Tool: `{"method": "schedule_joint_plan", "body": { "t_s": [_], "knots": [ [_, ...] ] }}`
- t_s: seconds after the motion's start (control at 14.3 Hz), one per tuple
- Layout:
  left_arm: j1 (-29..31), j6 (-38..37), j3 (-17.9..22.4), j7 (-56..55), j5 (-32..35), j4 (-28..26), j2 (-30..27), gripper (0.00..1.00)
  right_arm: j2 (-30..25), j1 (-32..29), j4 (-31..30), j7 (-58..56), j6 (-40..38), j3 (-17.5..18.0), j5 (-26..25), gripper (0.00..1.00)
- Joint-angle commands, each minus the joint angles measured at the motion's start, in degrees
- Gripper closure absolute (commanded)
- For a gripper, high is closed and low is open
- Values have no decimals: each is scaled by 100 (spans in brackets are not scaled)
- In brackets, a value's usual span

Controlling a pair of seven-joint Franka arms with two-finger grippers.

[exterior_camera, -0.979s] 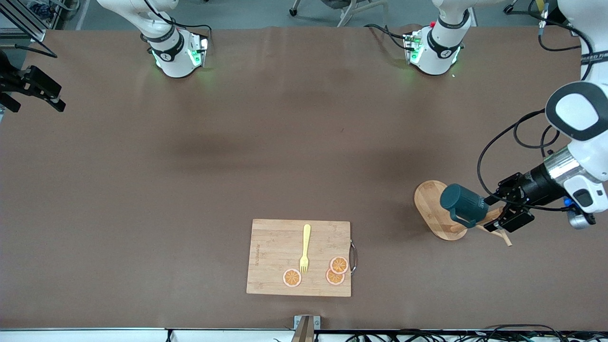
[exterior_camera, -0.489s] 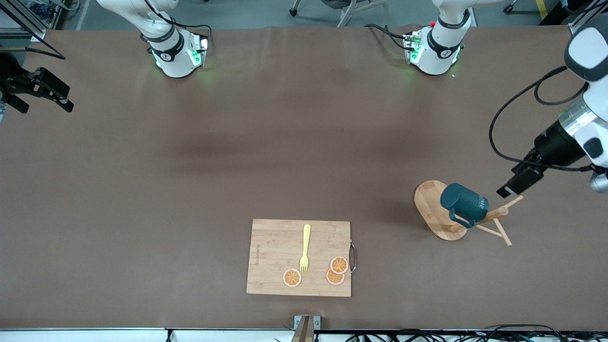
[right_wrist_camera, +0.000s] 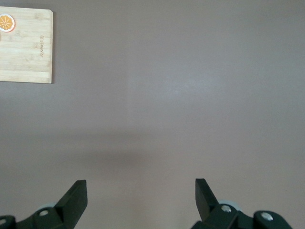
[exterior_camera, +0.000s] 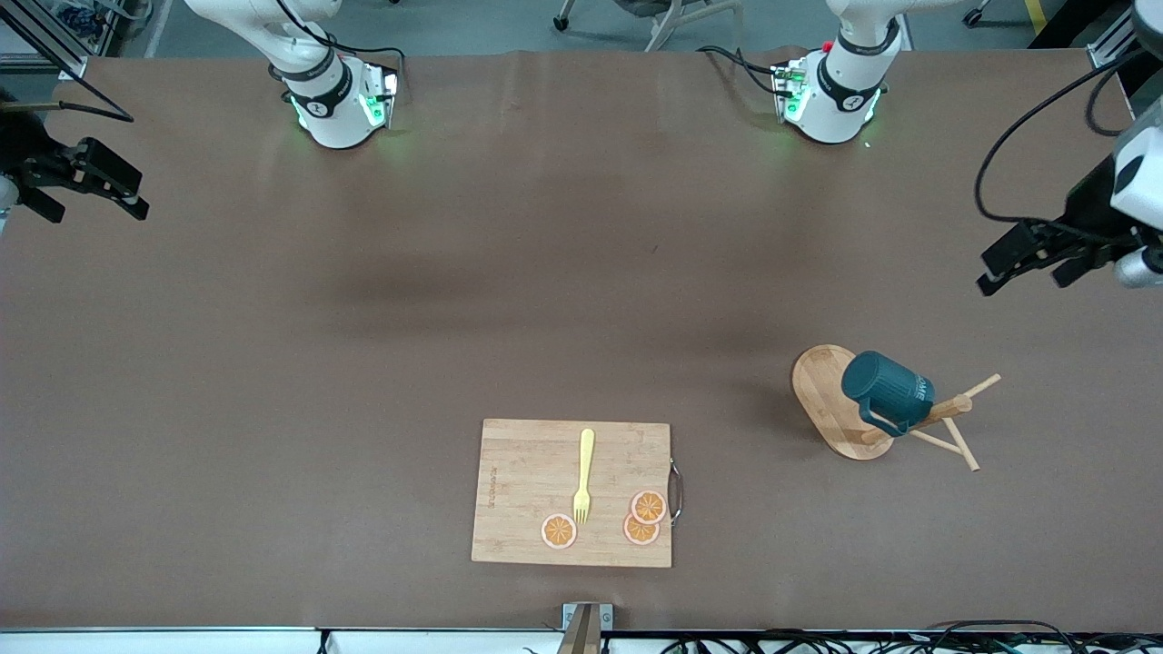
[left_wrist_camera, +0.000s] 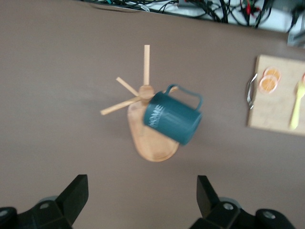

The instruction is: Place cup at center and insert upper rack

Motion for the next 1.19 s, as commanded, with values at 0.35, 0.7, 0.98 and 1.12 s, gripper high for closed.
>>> {"method": "schedule_joint_plan", "body": {
  "t_s": [0.35, 0.7, 0.98, 1.12],
  "knots": [
    [62, -460, -23, 886, 157, 660, -187, 0, 17, 22, 44, 36, -38, -24, -88, 0],
    [62, -1689, -15, 877, 219, 1943, 567, 0, 17, 65, 44, 27, -37, -6, -158, 0],
    [62, -1744, -23, 859, 219, 1875, 613, 0, 8, 171, 36, 36, 93, -15, -404, 0],
    [53, -1744, -23, 860, 219, 1839, 613, 0, 8, 162, 18, 45, 366, -15, -404, 0]
  ]
}}
